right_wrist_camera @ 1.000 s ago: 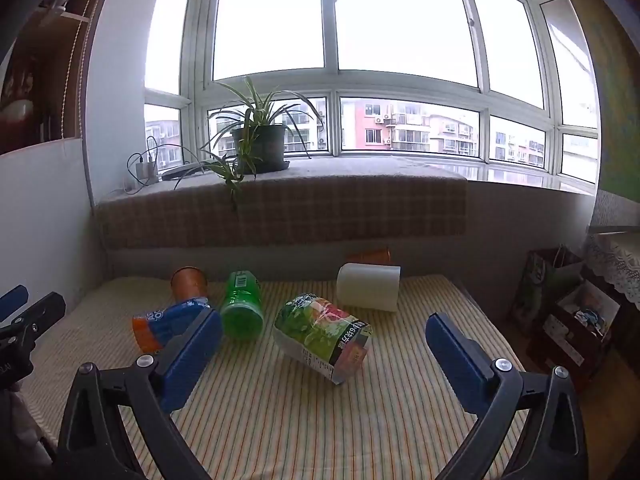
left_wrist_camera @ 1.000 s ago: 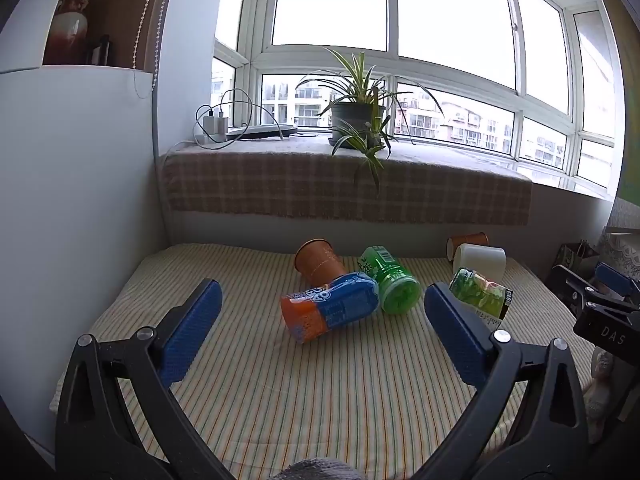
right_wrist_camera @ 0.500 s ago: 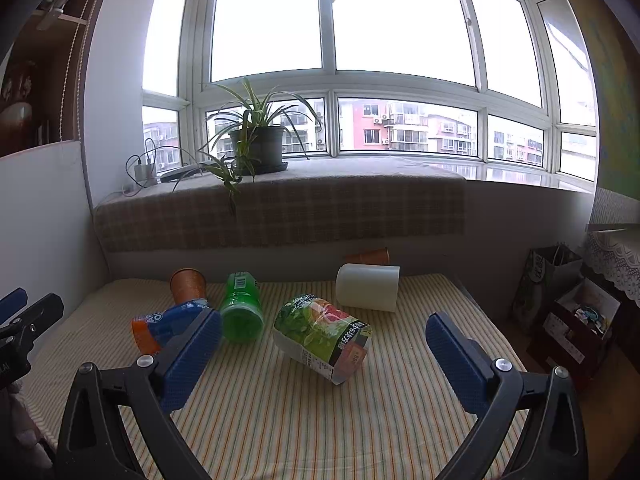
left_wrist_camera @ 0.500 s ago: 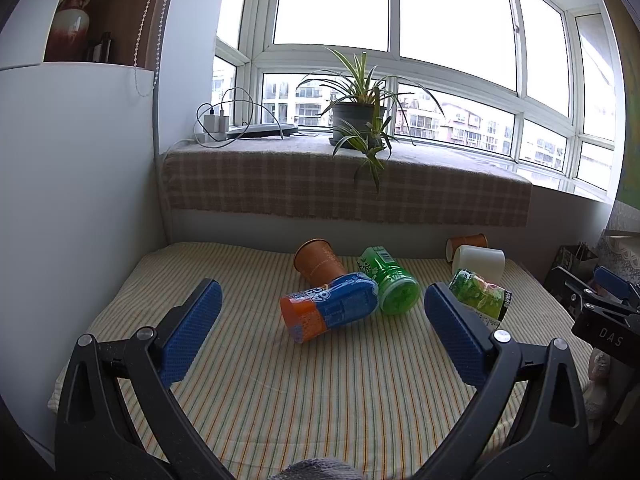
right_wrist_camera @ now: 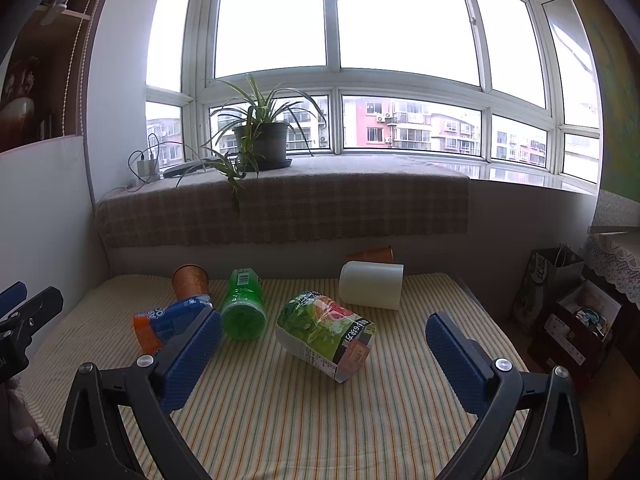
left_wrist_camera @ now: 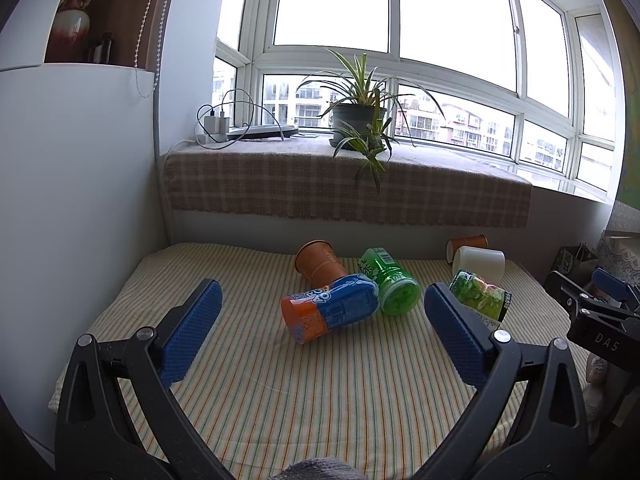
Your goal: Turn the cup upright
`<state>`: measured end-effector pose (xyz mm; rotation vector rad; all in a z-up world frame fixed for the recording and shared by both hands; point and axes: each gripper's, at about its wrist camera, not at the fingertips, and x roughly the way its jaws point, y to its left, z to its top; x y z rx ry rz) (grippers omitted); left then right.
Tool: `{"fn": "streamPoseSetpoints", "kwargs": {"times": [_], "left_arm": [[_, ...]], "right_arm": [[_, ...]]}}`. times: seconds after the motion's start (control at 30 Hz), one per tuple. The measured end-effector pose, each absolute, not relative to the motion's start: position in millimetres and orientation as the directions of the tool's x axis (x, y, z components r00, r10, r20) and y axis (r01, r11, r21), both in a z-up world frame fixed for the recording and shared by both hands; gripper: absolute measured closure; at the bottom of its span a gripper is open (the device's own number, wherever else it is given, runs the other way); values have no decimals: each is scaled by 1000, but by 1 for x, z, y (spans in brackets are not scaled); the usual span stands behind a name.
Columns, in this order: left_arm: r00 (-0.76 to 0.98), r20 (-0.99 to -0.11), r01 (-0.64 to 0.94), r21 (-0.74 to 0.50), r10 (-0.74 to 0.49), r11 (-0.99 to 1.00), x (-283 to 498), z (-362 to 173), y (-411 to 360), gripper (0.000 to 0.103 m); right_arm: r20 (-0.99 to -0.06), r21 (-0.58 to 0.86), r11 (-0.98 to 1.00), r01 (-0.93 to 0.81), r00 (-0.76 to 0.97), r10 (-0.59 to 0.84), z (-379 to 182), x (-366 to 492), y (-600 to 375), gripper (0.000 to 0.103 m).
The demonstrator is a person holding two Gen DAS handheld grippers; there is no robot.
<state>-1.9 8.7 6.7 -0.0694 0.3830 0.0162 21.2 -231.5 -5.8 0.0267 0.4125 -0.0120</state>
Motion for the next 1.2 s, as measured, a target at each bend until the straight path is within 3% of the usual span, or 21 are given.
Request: {"fn": "streamPoseSetpoints", "kwargs": {"times": [1.2], "left_arm": [[928,-374,-30,-67,3,997,-2,7,8,0]], "right_arm": [[-422,29,1000,6,906,7,-10,27,-229,0]]}}
